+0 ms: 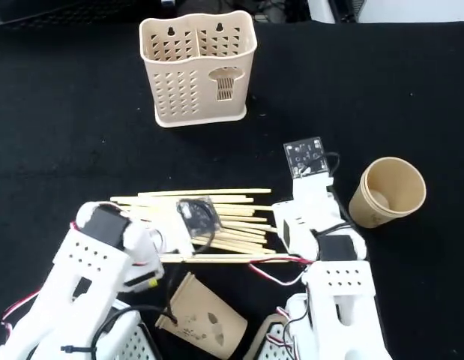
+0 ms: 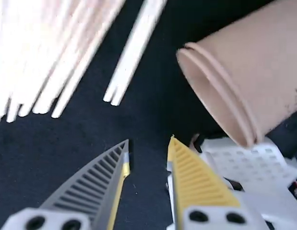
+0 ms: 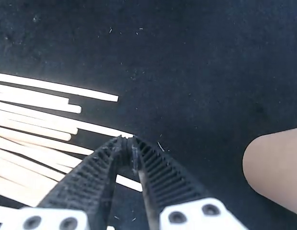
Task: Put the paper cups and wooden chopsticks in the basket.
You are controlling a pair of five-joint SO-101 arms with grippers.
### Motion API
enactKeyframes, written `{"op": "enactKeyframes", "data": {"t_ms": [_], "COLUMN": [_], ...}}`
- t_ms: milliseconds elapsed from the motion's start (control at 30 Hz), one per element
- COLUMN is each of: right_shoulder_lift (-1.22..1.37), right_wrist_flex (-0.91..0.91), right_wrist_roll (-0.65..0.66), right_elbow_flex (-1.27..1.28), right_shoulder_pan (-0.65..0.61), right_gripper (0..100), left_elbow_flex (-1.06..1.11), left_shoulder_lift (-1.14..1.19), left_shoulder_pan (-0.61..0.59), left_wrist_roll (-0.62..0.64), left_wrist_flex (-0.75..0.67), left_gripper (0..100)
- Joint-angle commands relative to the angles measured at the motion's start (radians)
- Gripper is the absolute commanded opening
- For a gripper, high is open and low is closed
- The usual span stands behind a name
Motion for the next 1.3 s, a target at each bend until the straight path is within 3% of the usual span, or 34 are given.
{"op": "enactKeyframes", "data": {"t_ms": [0,200,333,500,633,900,1000,1100,1267], "right_shoulder_lift": [-0.013,-0.013,-0.013,-0.013,-0.013,-0.013,-0.013,-0.013,-0.013], "right_wrist_flex": [-0.025,-0.020,-0.017,-0.017,-0.017,-0.018,-0.020,-0.021,-0.023], "right_wrist_roll": [-0.008,-0.009,-0.011,-0.011,-0.011,-0.011,-0.011,-0.011,-0.011], "right_elbow_flex": [-0.008,-0.008,-0.024,-0.022,-0.024,-0.019,-0.019,-0.018,-0.018], "right_shoulder_pan": [0.012,0.052,0.135,0.144,0.144,0.144,0.144,0.144,0.143], "right_gripper": [1.4,1.4,1.4,1.4,1.4,1.4,1.4,1.4,1.4], "left_elbow_flex": [0.001,0.053,0.110,0.171,0.206,0.202,0.182,0.105,-0.117], "left_shoulder_lift": [-0.003,-0.003,-0.003,-0.003,-0.003,-0.002,-0.012,-0.012,-0.012], "left_shoulder_pan": [0.091,0.308,0.358,0.355,0.349,0.147,0.082,0.061,0.124], "left_wrist_roll": [0.015,0.178,0.242,0.302,0.425,0.683,0.718,0.692,0.476], "left_wrist_flex": [-0.021,-0.167,-0.299,-0.431,-0.560,-0.793,-0.772,-0.628,-0.279], "left_gripper": [15,15,15,17,22,23,23,23,23]}}
